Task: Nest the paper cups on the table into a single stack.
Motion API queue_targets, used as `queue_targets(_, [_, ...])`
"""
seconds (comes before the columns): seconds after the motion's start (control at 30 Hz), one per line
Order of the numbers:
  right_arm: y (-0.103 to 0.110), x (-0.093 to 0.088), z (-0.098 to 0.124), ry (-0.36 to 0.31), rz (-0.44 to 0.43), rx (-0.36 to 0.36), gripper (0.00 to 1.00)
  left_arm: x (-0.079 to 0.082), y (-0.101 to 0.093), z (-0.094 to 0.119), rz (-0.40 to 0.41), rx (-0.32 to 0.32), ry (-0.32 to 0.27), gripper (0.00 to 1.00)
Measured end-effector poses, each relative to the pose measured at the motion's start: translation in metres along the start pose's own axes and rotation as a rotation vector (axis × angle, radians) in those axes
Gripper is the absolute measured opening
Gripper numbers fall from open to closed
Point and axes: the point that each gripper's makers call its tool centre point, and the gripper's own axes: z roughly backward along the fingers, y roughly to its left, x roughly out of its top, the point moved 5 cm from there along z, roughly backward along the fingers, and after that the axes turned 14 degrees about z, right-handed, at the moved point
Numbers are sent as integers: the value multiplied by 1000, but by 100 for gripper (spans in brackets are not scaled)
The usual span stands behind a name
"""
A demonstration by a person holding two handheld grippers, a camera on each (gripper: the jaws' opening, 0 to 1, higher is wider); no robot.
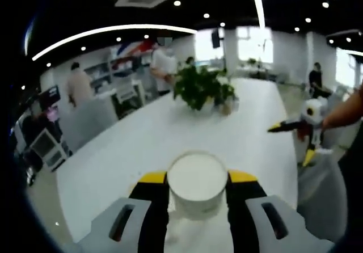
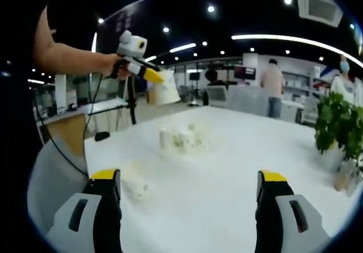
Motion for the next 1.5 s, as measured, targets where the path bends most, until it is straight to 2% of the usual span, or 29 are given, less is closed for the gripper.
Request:
queue_targets(0.3, [-1,9,-5,-8,9,12,98,6,-18,13,-32,-32,-47,38])
queue_targets(0.47, [-3,21,-10,-33,-7,13,97,10,-27,20,-54,-55,-77,38])
queue_targets(0.53, [-6,30,-12,-59,-38,12,96,11,-32,23,-56,-67,-93,38])
queue_targets(0.6, [-8,40,-12,-74,-34,11,96,14,-38,27,-64,-75,-124,38])
queue_targets(0.7, [-6,57,-14,-78,49,46,96,15,-49,32,-59,-102,-155,38])
queue_targets(0.9, [-5,85,-15,-120,21,97,90,12,-66,38,-52,-128,-198,38])
queue_targets(1.13, [1,108,-19,-160,18,144,87,12,-83,46,-63,-134,-231,38])
queue_targets(1.43, [4,138,-18,-227,-2,200,85,10,-102,57,-32,-157,-315,38])
queue_targets(1.5, [7,144,-17,-230,3,232,82,10,-106,59,-25,-162,-334,38])
